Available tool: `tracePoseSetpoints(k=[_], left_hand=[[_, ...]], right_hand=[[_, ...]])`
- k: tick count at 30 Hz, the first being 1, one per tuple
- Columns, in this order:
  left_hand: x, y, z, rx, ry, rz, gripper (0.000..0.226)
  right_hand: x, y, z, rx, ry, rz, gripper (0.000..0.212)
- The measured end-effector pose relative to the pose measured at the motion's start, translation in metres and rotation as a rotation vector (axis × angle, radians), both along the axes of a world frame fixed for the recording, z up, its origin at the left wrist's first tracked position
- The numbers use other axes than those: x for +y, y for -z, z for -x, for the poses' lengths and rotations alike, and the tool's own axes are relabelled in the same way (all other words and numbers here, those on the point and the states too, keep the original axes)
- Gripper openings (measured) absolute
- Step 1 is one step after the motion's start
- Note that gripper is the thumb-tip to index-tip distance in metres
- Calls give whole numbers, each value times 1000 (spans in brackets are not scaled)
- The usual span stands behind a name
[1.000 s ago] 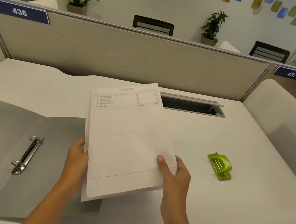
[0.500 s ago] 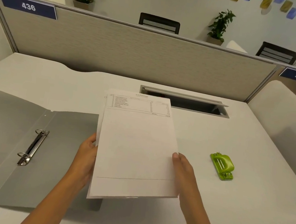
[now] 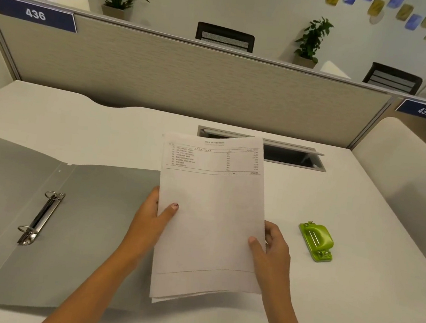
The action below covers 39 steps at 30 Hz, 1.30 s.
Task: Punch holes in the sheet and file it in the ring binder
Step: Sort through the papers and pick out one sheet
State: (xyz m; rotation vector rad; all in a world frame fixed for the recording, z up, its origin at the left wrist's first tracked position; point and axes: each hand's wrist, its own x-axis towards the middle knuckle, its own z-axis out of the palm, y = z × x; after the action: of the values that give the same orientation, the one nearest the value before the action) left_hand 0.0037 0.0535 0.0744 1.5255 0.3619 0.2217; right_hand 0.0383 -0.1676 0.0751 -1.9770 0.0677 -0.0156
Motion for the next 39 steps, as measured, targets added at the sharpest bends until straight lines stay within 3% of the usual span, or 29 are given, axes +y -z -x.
tracePoseSetpoints(k=[6, 12, 20, 24, 30, 39], left_hand=[[-20, -18, -14, -204, -80, -70, 25], [-31, -29, -20, -368, -77, -100, 21], [-41, -16, -17, -353, -119, -130, 24], [-41, -20, -17, -388, -152, -85, 12], [-44, -1, -13, -325, -133, -53, 19], [-43, 13, -8, -308, -143, -72, 19]], right_hand=[[3, -10, -5, -228, 117, -153, 23], [-6, -4, -9, -298, 97, -346, 31], [-2, -3, -6, -328, 138, -488, 22], [1, -9, -6, -388, 149, -476, 19], [7, 9, 0, -335, 192, -448, 28], [7, 15, 1, -290, 174, -446, 25]])
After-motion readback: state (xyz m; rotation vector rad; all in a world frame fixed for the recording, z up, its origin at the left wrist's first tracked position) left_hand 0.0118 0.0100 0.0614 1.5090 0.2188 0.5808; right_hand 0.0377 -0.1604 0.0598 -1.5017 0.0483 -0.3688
